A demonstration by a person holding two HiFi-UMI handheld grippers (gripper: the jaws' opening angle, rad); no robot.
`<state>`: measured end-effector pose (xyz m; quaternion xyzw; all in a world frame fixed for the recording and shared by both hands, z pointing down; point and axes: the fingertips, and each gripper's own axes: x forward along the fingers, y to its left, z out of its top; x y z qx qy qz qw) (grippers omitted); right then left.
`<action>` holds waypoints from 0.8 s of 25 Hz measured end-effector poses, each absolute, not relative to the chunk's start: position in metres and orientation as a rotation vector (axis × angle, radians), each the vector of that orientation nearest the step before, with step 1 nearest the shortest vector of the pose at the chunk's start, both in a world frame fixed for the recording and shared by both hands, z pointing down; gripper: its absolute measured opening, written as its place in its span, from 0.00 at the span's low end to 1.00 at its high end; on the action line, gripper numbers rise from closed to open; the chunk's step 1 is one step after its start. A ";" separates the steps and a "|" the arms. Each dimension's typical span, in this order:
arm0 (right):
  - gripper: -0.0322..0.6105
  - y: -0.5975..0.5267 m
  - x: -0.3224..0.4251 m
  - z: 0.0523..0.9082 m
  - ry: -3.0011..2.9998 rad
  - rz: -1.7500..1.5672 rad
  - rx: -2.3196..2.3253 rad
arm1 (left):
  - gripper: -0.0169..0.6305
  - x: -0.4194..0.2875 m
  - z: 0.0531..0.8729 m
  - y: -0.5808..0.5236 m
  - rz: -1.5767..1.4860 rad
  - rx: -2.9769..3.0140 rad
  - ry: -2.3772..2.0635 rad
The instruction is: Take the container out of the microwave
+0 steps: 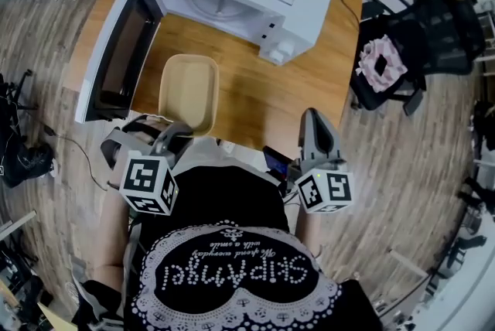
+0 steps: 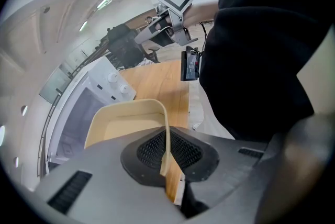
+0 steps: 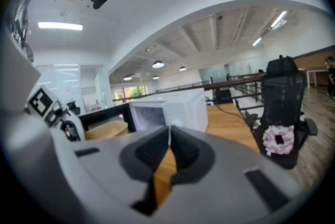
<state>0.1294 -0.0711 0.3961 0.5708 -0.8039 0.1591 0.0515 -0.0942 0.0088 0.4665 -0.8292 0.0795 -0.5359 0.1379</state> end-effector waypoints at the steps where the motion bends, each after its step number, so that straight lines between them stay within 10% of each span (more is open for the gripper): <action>1: 0.10 -0.067 0.136 0.398 -2.446 0.482 1.736 | 0.08 -0.088 0.468 0.012 -1.549 -2.396 0.231; 20: 0.10 -0.056 0.169 0.411 -2.413 0.488 1.778 | 0.08 -0.070 0.469 0.017 -1.562 -2.362 0.202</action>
